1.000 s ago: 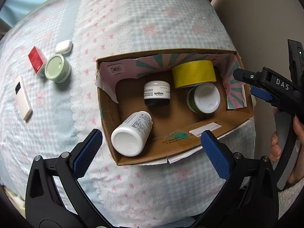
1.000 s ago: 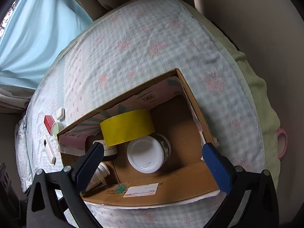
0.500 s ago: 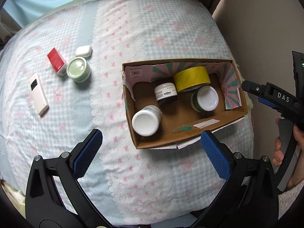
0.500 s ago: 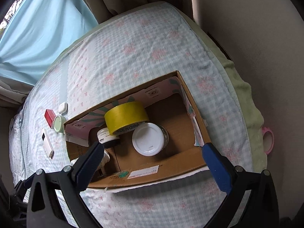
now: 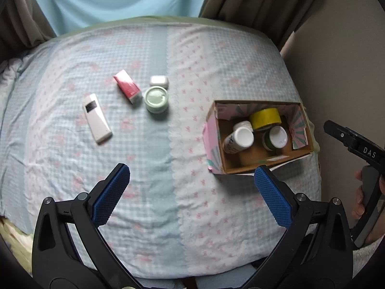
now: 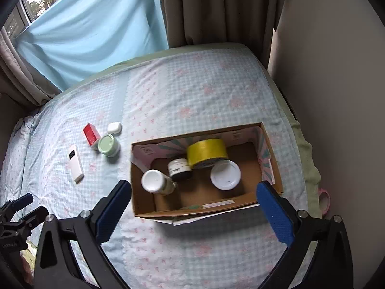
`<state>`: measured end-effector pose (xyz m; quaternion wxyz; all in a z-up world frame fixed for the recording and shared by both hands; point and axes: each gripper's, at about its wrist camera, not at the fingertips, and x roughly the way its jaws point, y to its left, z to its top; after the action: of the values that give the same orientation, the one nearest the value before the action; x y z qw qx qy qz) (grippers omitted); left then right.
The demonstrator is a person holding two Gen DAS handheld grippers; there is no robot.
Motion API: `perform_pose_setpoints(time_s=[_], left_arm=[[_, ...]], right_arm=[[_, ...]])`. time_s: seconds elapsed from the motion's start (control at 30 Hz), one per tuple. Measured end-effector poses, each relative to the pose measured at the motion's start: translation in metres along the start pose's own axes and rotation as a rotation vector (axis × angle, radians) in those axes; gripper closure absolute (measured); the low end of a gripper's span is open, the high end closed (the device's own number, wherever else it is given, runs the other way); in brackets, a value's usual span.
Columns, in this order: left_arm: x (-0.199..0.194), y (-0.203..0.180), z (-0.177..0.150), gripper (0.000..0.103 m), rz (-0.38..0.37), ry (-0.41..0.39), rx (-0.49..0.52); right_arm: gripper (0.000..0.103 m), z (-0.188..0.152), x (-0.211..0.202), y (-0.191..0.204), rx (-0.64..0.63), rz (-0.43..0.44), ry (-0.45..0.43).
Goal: Organize rigid objects
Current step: 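Drop the pill bottle and tape roll into the box, opening both tools, then move both tools toward the red box and green lid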
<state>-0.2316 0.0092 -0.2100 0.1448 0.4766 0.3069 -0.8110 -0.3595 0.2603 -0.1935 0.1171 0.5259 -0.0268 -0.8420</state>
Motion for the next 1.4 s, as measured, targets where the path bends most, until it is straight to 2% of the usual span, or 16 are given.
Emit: perform_pose_setpoints(time_s=[0.23,0.43,0.53,0.67,0.8,0.87,0.97,1.03,1.2,1.4], left_arm=[[-0.044,0.073,0.041,0.000,0.018,-0.068,0.085],[-0.045,0.129,0.084,0.000,0.013,-0.076,0.148],[-0.035,0.148,0.107,0.000,0.072,-0.073,0.165],[-0.015,0.161,0.135,0.000,0.187,-0.081,0.202],[0.014,0.166,0.160,0.000,0.239,-0.067,0.231],[0.032,0.168,0.171,0.000,0.197,-0.027,0.205],[0.062,0.176,0.187,0.000,0.061,0.038,0.116],[0.083,0.180,0.196,0.000,0.003,0.062,0.059],[0.147,0.179,0.217,0.000,-0.002,0.159,-0.016],[0.245,0.189,0.222,0.000,-0.071,0.382,-0.221]], right_arm=[[0.000,0.004,-0.028,0.098,-0.056,-0.027,-0.075],[0.000,0.014,-0.016,0.166,-0.049,-0.006,-0.111],[0.000,0.020,-0.004,0.192,-0.053,0.018,-0.118],[0.000,0.030,0.018,0.223,-0.101,0.031,-0.106],[0.000,0.039,0.046,0.242,-0.160,0.043,-0.073],[0.000,0.043,0.062,0.247,-0.189,0.052,-0.052],[0.000,0.050,0.087,0.253,-0.234,0.059,-0.031],[0.000,0.054,0.102,0.255,-0.259,0.060,-0.018],[0.000,0.062,0.146,0.256,-0.321,0.065,0.019],[0.000,0.058,0.203,0.262,-0.440,0.033,0.056]])
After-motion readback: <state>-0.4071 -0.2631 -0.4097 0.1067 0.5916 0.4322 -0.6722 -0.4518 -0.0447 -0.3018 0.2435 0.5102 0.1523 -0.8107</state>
